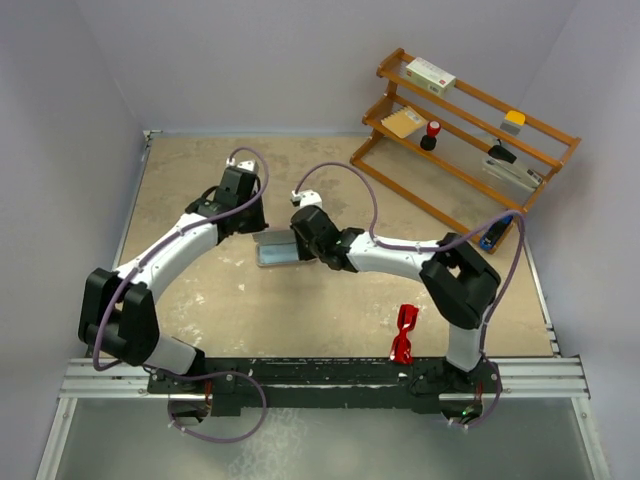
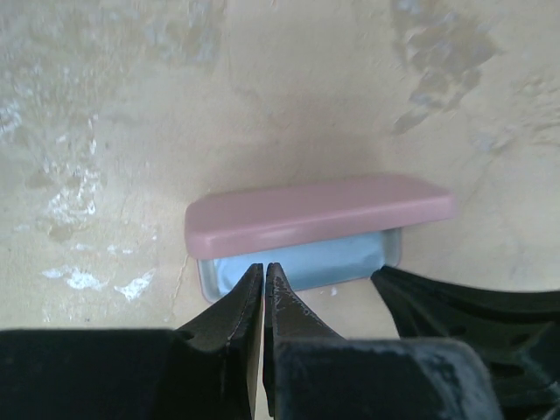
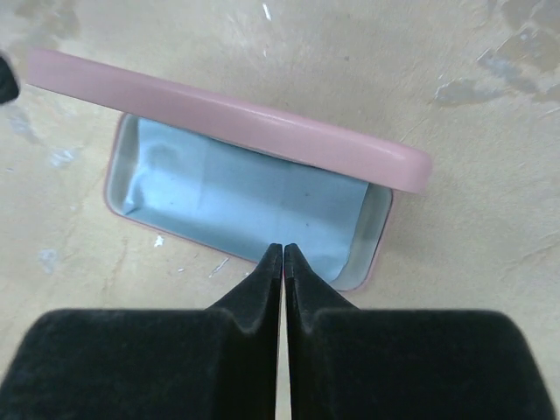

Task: Organize the sunglasses
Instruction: Place the glasses cleaning cloth in the sunglasses case, then adjust the sunglasses case at the center of the board.

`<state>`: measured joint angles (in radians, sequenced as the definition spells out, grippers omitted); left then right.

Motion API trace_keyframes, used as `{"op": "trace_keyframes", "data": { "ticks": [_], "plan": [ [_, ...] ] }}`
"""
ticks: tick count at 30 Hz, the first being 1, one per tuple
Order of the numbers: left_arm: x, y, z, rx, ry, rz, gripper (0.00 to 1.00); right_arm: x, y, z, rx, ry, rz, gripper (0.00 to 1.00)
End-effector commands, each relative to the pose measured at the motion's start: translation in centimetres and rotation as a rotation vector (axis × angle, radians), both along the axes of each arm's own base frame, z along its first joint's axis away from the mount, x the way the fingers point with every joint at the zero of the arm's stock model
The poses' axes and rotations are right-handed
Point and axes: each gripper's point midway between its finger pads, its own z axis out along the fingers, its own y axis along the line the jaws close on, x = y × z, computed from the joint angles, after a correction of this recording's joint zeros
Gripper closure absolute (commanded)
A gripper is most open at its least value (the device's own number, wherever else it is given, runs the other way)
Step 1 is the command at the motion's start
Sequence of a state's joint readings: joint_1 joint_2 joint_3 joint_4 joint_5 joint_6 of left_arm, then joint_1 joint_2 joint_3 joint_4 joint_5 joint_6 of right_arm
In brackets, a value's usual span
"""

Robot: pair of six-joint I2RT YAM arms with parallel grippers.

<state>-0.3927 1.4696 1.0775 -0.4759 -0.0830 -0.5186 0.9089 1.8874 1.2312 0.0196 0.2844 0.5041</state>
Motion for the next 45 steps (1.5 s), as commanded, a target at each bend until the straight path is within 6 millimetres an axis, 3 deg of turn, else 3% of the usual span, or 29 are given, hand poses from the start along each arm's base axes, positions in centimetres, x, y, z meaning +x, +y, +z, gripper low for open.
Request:
{"op": "trace_keyframes", "data": {
  "ticks": [1, 6, 9, 13, 18, 29, 38, 45],
  "plan": [
    [2.2, -0.2, 3.7, -0.007, -0.100, -0.011, 1.00, 0.2, -0.9, 4.1, 0.036, -0.077, -0.010, 0.96],
    [4.7, -1.0, 3.3, -0.002, -0.117, -0.006, 1.00, -1.2, -1.9, 4.3, 0.056, -0.059, 0.000, 1.00],
    [6.0, -1.0, 2.0, 0.018, -0.111, -0.003, 1.00, -2.1, -2.8, 4.5, 0.075, -0.056, -0.006, 1.00],
    [6.8, -1.1, -0.8, 0.045, -0.066, -0.011, 1.00, -3.0, -3.7, 4.0, 0.076, -0.043, -0.001, 1.00],
    [7.2, -0.7, -1.9, 0.072, -0.055, -0.005, 1.00, -3.8, -3.8, 2.7, 0.090, -0.011, 0.009, 1.00],
    [5.8, 0.7, -4.6, 0.147, 0.013, -0.015, 1.00, -4.1, -1.3, -0.9, 0.126, 0.081, 0.043, 1.00],
    [4.4, 0.7, -4.0, 0.122, 0.024, -0.021, 1.00, -3.1, -0.3, -1.8, 0.114, 0.086, 0.040, 1.00],
    [3.2, 0.8, -3.8, 0.103, 0.041, -0.022, 1.00, -1.4, -0.7, -2.5, 0.121, 0.100, 0.007, 1.00]
  ]
}}
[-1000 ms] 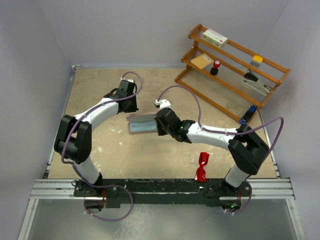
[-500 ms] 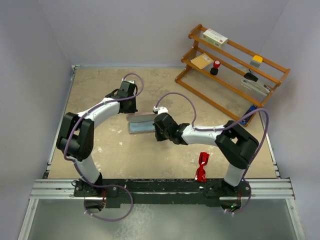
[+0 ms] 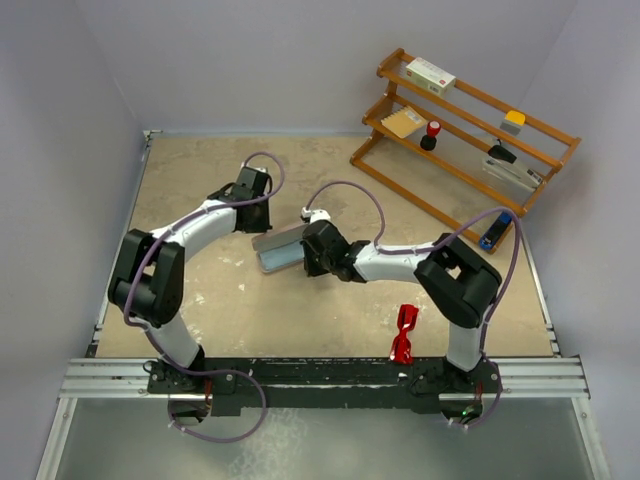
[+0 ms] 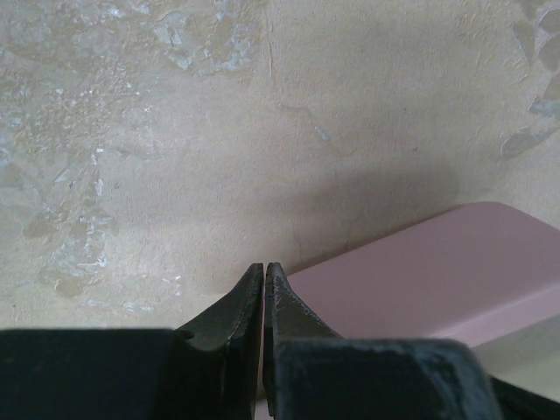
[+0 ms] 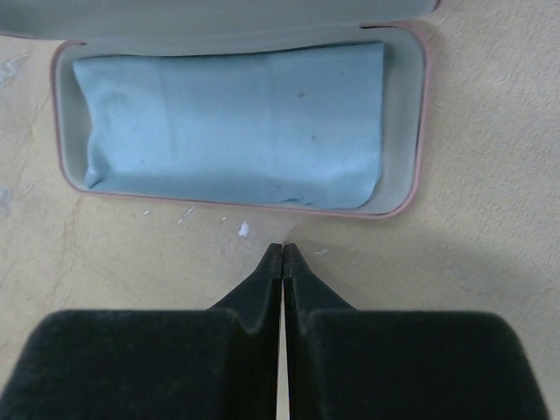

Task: Organize the sunglasses
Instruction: Adjust the sunglasses case at the center of the board.

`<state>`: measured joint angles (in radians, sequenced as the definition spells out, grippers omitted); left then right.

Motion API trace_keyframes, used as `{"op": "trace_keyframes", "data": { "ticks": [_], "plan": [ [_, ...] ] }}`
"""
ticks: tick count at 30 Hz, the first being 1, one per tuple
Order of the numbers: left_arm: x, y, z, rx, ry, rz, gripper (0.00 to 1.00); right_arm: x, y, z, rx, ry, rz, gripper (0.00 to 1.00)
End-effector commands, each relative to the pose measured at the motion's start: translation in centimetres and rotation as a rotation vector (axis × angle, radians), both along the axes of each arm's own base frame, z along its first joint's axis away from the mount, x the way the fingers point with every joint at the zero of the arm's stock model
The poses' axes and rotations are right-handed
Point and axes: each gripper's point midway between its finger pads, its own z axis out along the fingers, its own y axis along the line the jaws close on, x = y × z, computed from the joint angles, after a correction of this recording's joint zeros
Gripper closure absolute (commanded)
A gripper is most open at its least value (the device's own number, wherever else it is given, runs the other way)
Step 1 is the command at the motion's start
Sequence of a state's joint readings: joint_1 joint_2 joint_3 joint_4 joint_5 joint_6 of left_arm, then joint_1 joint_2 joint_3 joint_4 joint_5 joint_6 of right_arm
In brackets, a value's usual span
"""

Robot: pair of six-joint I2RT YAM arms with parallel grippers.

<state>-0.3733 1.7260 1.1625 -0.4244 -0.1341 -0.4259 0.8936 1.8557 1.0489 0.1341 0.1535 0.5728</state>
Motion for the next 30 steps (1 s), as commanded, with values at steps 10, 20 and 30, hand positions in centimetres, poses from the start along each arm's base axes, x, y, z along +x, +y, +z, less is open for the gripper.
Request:
{"op": "trace_keyframes", "data": {
  "ticks": [10, 20, 30],
  "plan": [
    [-1.9, 0.1, 2.0, -0.064, -0.034, 0.006, 1.00, 4.5, -0.3, 1.1, 0.037, -0.019, -0.046, 1.00],
    [-3.1, -0.2, 1.7, -0.092, -0.025, 0.011, 1.00, 6.6, 0.8, 1.4, 0.021, -0.034, -0.022, 1.00],
    [-3.6, -0.3, 2.1, -0.098, -0.033, 0.015, 1.00, 8.3, 1.0, 2.0, 0.003, -0.046, -0.014, 1.00]
  ]
}}
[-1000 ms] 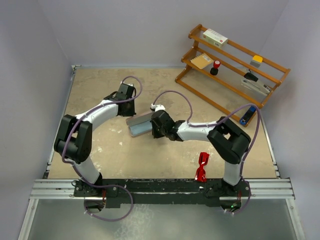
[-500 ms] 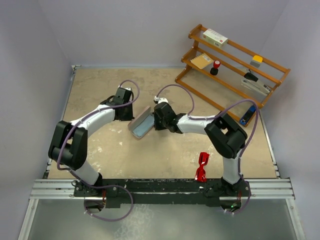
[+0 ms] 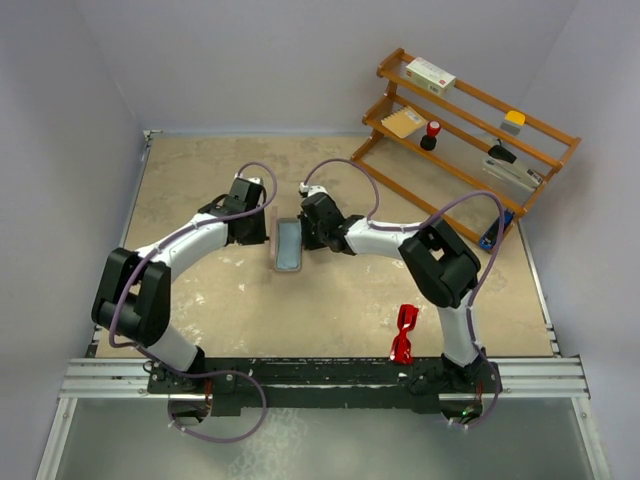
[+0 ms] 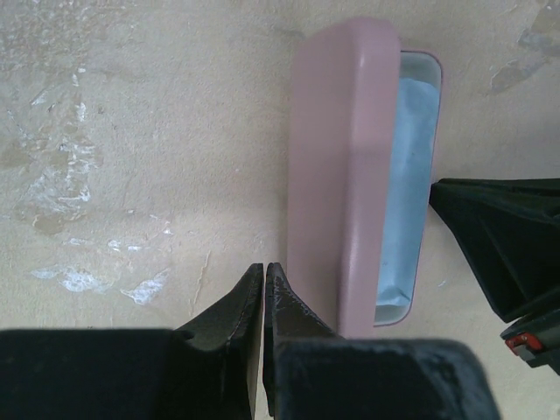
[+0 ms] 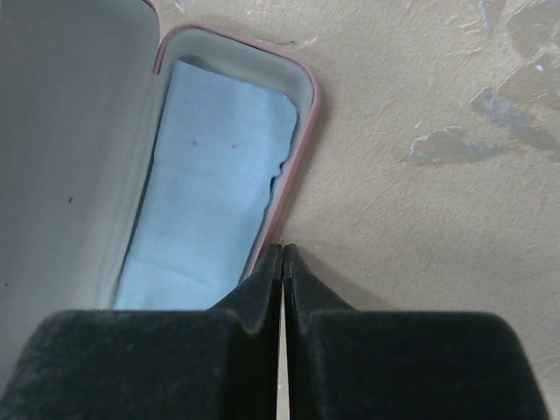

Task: Organize the sunglasses
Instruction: Adjust the sunglasses case at the center of the board.

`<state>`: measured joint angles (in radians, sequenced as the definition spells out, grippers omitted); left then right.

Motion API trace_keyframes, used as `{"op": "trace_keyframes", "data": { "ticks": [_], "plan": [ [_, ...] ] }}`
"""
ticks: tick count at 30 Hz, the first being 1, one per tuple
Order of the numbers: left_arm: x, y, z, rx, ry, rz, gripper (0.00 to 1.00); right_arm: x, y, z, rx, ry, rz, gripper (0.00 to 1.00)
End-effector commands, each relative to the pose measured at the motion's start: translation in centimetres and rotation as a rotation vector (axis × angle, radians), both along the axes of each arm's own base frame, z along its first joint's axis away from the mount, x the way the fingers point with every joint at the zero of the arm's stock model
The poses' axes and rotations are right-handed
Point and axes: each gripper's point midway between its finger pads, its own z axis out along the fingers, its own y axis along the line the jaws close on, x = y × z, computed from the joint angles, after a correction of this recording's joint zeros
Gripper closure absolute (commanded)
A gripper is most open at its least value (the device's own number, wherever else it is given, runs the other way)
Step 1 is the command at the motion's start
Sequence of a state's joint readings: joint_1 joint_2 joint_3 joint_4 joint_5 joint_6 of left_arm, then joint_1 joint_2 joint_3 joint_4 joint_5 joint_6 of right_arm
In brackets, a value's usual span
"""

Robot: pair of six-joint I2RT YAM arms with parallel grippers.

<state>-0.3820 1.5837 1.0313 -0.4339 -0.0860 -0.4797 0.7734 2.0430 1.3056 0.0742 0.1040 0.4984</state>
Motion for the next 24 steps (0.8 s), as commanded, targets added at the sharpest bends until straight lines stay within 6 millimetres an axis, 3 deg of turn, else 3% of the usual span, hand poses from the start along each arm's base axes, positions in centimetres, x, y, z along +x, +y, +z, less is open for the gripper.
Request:
{"op": "trace_keyframes", "data": {
  "ticks": [1, 3, 7, 12, 19, 24],
  "plan": [
    [0.2, -0.3, 1.5, -0.029, -0.053, 0.009, 1.00, 0.7, 0.3, 2.4, 0.015, -0.033, 0.015, 1.00],
    [0.2, -0.1, 1.4, -0.022, -0.053, 0.011, 1.00, 0.3, -0.2, 3.1, 0.016, -0.037, 0.002, 1.00],
    [0.5, 0.0, 1.6, -0.013, -0.063, 0.015, 1.00, -0.6, -2.7, 4.9, -0.029, -0.050, -0.046, 0.77],
    [0.8, -0.2, 1.9, -0.015, -0.072, 0.010, 1.00, -3.2, -6.3, 9.0, -0.021, -0.086, -0.100, 0.67],
    [1.2, -0.7, 1.9, -0.035, -0.076, -0.005, 1.00, -8.8, -12.1, 10.2, -0.047, -0.023, -0.171, 0.63],
    [1.2, -1.0, 2.0, -0.046, -0.076, -0.018, 1.00, -12.6, -16.5, 8.9, -0.052, 0.018, -0.279, 0.63]
  ]
}}
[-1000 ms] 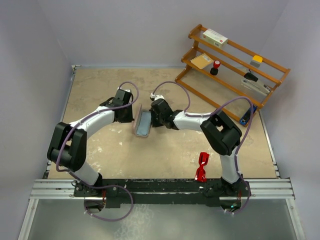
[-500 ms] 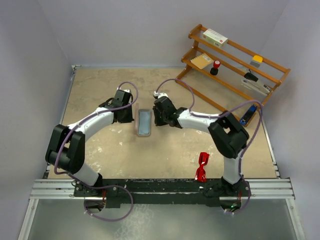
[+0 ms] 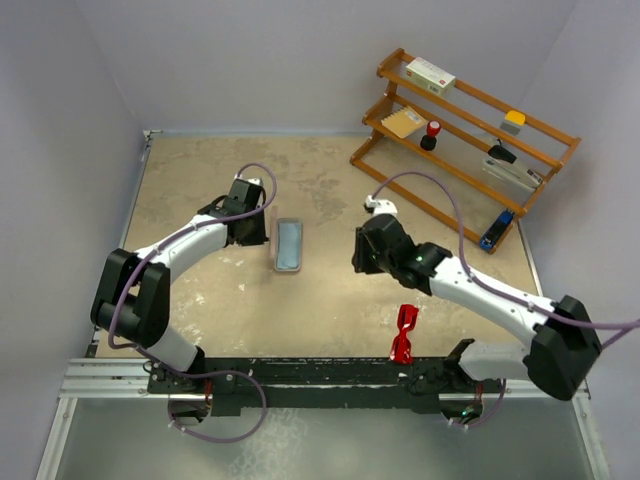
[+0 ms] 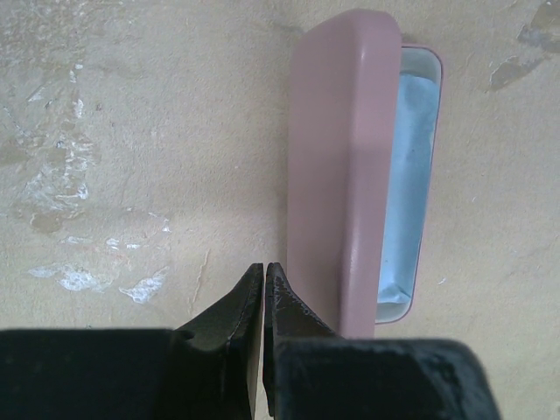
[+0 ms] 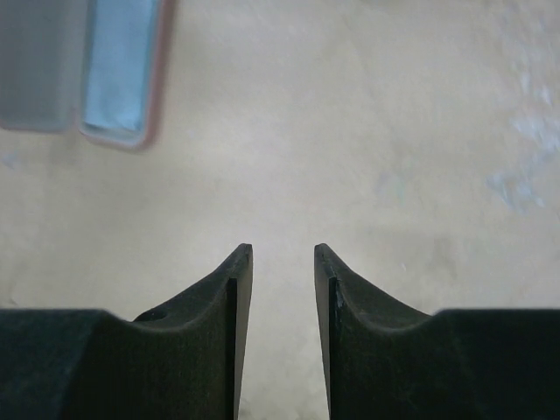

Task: Organize the sunglasses
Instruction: Adjust the sunglasses case at the center of the board, then pick up the sunglasses from the center of the board.

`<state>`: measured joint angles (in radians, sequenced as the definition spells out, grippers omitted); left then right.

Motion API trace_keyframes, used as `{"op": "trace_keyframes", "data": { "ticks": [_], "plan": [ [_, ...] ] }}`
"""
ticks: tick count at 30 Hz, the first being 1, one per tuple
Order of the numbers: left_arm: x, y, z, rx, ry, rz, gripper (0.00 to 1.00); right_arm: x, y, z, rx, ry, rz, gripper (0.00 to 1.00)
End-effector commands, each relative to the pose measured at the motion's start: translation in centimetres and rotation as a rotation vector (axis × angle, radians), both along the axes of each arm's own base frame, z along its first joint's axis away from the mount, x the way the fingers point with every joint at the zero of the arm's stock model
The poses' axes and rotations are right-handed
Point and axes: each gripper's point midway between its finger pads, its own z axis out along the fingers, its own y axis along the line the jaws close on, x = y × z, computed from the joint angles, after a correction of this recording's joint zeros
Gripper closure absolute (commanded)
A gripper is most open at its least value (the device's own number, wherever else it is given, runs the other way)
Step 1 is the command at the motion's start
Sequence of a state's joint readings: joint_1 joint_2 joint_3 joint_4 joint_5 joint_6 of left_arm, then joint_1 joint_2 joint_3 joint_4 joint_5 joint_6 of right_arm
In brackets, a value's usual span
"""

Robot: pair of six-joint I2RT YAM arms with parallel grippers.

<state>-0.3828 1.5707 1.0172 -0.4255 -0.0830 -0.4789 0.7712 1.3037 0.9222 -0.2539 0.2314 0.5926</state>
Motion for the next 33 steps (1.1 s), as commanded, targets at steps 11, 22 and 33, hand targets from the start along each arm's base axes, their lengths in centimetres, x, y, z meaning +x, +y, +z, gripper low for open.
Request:
{"op": "trace_keyframes", "data": {
  "ticks": [11, 22, 33],
  "plan": [
    [0.9, -1.7, 2.0, -0.072, -0.074, -0.038, 1.00, -9.3, -10.4, -3.2, -0.012, 0.153, -0.277, 0.62],
    [0.4, -2.5, 1.8, -0.076, -0.080, -0.053, 1.00, -13.9, -13.8, -4.4, -0.105, 0.312, -0.345, 0.63],
    [0.0, -2.4, 1.4, -0.062, -0.080, -0.054, 1.00, -16.5, -13.9, -5.9, -0.109, 0.430, -0.334, 0.61]
  ]
}}
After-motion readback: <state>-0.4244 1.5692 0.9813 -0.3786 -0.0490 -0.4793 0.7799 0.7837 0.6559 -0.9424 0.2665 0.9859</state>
